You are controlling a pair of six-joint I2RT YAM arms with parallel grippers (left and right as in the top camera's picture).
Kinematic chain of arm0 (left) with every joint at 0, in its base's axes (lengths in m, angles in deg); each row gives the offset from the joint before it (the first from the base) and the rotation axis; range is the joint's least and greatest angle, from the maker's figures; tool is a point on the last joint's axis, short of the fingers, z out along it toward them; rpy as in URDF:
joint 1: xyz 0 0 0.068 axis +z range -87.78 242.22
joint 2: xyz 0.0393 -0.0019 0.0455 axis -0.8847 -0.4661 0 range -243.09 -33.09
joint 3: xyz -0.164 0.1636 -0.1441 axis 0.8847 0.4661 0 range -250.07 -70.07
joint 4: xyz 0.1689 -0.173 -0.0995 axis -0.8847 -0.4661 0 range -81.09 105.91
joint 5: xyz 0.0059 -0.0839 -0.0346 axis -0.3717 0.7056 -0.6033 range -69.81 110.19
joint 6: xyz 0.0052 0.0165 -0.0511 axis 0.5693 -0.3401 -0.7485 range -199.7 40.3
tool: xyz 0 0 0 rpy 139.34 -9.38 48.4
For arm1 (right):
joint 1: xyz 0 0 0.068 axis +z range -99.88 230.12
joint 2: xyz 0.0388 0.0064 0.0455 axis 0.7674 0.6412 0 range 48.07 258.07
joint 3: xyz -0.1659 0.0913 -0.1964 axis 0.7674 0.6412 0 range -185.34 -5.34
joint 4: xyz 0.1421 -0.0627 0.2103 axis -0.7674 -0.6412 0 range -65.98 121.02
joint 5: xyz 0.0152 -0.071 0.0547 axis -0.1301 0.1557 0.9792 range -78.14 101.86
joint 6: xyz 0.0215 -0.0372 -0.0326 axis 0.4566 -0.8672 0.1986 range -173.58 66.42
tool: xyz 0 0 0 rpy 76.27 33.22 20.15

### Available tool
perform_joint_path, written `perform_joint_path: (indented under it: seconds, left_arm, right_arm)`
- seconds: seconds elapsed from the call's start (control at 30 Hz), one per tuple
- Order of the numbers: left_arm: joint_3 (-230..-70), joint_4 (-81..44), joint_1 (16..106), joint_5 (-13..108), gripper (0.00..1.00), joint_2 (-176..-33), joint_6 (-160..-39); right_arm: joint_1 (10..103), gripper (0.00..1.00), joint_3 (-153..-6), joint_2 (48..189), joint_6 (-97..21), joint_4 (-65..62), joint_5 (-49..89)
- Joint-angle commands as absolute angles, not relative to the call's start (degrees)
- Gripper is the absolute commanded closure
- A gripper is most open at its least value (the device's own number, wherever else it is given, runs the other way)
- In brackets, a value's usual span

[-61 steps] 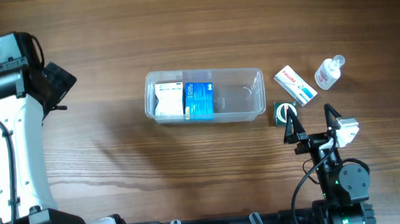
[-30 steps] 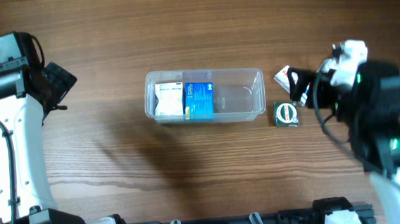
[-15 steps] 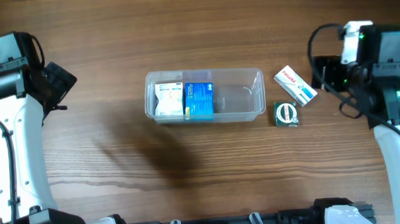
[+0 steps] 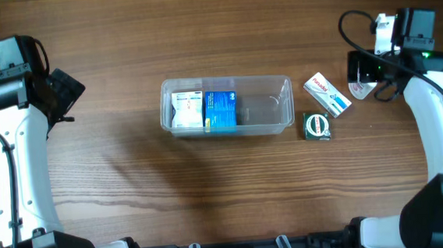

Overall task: Pack container
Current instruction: 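Move the right gripper over the white Panadol box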

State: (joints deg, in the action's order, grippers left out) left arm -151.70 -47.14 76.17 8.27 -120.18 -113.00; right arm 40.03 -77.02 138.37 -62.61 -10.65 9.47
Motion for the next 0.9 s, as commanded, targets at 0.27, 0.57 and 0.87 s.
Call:
perform_joint_path:
  seconds: [0.27,0.57,0.87]
  left_arm:
    - [-152.5,-47.2,76.4,8.4,0.0,-119.5,-113.0]
    - [-152.5,-47.2,76.4,8.4,0.0,-119.5,-113.0]
    - [-152.5,-47.2,76.4,8.4,0.0,-119.5,-113.0]
  right_arm:
    - [36.7,0.02,-78.2,145.2,-65.5,-10.1,7.7]
    - [35.8,0.13,-78.0,148.1,-71.8,-10.1,15.7]
    - [35.8,0.35,-78.0,149.4,-73.0,-9.1,14.5]
